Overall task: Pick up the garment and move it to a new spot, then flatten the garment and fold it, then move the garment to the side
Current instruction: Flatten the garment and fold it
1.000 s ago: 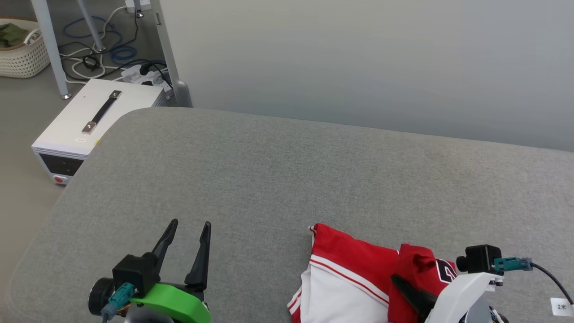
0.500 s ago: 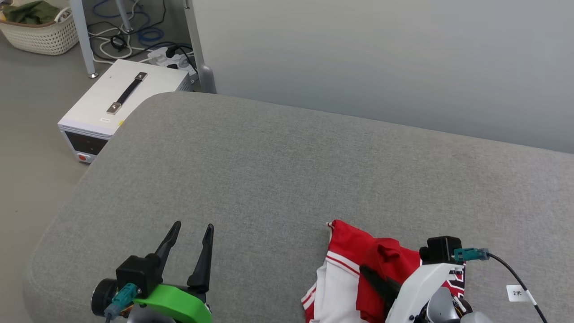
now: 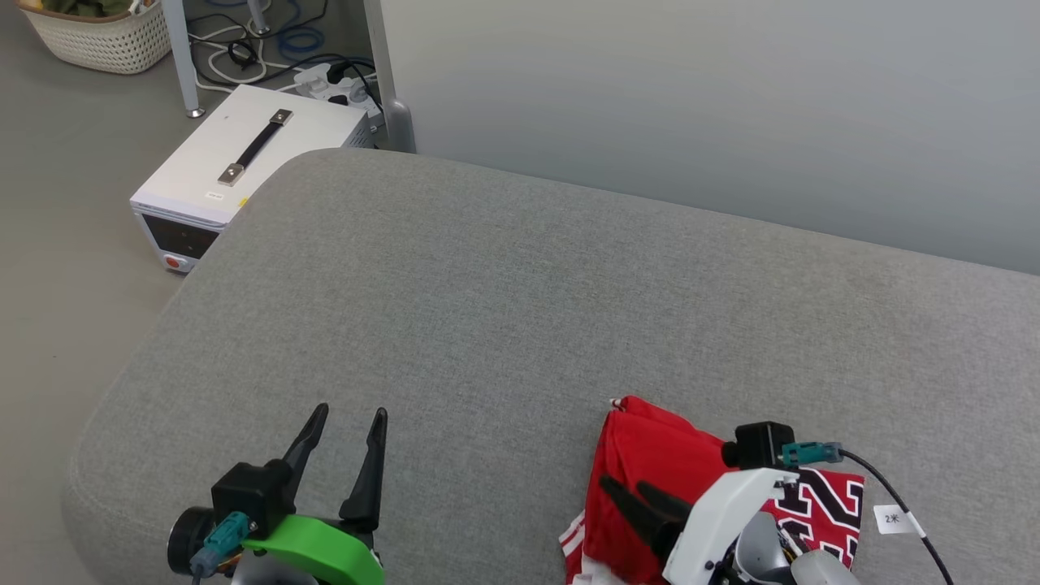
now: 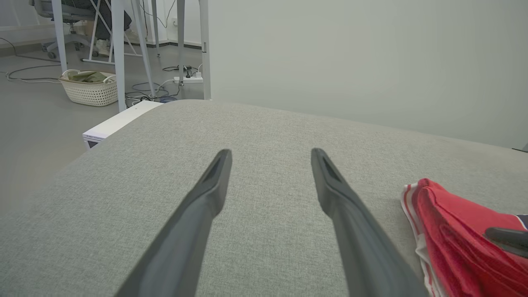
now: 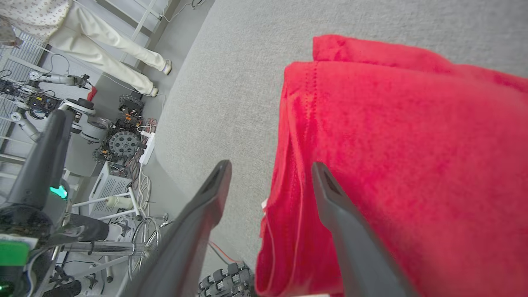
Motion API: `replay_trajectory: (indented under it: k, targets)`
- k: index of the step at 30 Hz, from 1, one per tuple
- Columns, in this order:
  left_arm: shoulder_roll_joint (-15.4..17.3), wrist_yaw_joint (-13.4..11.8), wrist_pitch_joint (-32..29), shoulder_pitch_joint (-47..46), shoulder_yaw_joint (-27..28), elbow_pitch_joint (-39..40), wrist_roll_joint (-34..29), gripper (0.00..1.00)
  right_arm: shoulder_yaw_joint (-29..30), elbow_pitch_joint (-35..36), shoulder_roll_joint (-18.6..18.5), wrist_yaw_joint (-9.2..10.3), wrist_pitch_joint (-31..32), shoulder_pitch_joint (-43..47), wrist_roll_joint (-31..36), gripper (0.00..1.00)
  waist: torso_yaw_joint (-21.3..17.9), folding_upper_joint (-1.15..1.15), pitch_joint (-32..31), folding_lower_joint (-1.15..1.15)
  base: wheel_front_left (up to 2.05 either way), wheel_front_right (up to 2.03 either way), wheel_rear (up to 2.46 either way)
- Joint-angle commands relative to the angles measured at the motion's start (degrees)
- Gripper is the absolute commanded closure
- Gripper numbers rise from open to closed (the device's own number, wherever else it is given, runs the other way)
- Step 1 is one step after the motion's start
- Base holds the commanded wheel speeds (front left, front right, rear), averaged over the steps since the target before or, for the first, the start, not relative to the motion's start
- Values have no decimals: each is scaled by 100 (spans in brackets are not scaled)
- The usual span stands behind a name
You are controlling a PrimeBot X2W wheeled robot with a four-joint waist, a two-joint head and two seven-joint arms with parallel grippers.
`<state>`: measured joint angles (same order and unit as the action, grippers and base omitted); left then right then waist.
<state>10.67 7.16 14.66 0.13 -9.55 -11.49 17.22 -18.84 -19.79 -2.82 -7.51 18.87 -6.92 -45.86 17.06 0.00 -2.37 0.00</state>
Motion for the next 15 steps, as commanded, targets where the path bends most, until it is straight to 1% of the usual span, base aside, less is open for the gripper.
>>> replay_trajectory:
  k: [1, 4, 6, 8, 11, 12, 15]
  targets:
    - [17, 33, 34, -82, 13, -27, 53, 0, -107, 52, -6, 2, -51, -103, -137, 0, -30, 0, -33, 0, 0, 0, 0]
    - [20, 33, 34, -81, 15, -31, 48, 0, -261, 146, -6, 2, -49, -157, -255, 0, -85, 0, -71, 0, 0, 0, 0]
    - [18, 33, 34, -71, 19, -22, 45, 0, -286, 222, -6, 2, -52, -197, -205, 0, -143, 0, -106, 0, 0, 0, 0]
    - [11, 33, 34, -55, 31, -10, 46, 0, -211, 304, -6, 2, -89, -252, 26, 0, -217, 0, -139, 0, 0, 0, 0]
    - [-3, 33, 34, -26, 27, 30, 51, 0, -9, 467, -41, 2, -95, -323, 557, 0, -366, 0, -185, 0, 0, 0, 0]
    - [-8, 33, 34, -18, 25, 43, 53, 0, 43, 531, -87, 2, -94, -337, 696, 0, -409, 0, -196, 0, 0, 0, 0]
    - [-39, 33, 34, -5, 29, 96, 68, 0, 32, 867, -557, 2, -111, -433, 1364, 0, -590, 0, -227, 0, 0, 0, 0]
